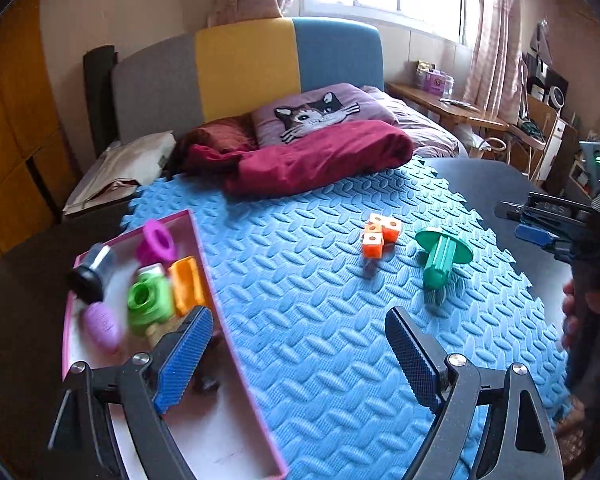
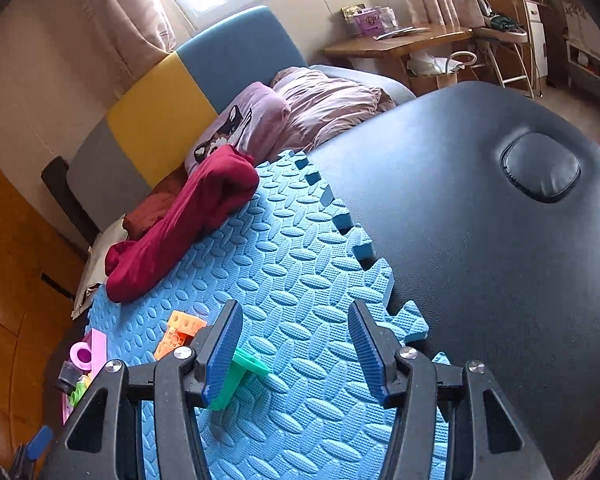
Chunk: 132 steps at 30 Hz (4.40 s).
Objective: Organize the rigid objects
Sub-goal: 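Reach the left gripper to the orange cube cluster and close on it, then hold the orange cubes in the left gripper while the right grasps the green spool, then carry the orange cubes in the left gripper into the tray and release them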
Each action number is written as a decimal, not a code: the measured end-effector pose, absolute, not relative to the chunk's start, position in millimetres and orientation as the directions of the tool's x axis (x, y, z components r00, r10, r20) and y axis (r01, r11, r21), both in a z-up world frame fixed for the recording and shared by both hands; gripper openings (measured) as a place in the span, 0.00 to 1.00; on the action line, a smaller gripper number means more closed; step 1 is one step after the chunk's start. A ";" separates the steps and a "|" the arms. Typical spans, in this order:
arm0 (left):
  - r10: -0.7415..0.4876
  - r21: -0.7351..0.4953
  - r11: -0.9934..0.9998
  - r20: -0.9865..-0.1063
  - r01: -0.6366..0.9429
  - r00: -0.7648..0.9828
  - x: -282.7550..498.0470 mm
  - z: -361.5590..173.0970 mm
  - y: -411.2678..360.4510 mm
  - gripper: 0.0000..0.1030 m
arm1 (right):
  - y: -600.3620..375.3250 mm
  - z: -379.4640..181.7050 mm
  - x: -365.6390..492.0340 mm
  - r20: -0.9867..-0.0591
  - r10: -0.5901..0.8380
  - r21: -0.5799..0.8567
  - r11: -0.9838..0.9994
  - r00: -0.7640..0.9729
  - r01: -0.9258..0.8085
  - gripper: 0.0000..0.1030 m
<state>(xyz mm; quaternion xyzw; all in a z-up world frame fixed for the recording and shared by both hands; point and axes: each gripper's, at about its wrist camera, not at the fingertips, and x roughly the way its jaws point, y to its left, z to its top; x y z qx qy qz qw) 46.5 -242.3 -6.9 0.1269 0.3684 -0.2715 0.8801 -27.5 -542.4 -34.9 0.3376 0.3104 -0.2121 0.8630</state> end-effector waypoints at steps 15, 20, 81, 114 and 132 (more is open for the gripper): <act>-0.396 -0.002 0.774 -0.781 0.633 0.482 111.0 -43.2 -349.5 0.84 | -543.0 -37.0 -25.1 -0.670 -0.093 0.500 0.677 0.736 0.540 0.54; -0.399 0.009 0.754 -0.789 0.657 0.468 130.1 -56.6 -377.2 0.84 | -543.7 -38.5 -23.5 -0.671 -0.071 0.515 0.672 0.738 0.532 0.54; -0.474 -0.084 0.754 -0.757 0.652 0.450 37.3 -86.5 -283.3 0.41 | -467.7 -77.0 56.2 -0.794 0.014 0.248 0.921 0.608 0.302 0.30; -0.521 -0.080 0.748 -0.686 0.659 0.508 -1.4 -22.8 -249.7 0.40 | -439.2 -82.5 58.5 -0.755 -0.149 0.044 0.960 0.639 0.275 0.30; -0.529 -0.114 0.781 -0.644 0.614 0.553 -3.2 7.1 -205.3 0.40 | -436.4 -81.4 58.2 -0.754 -0.159 0.029 0.961 0.637 0.274 0.30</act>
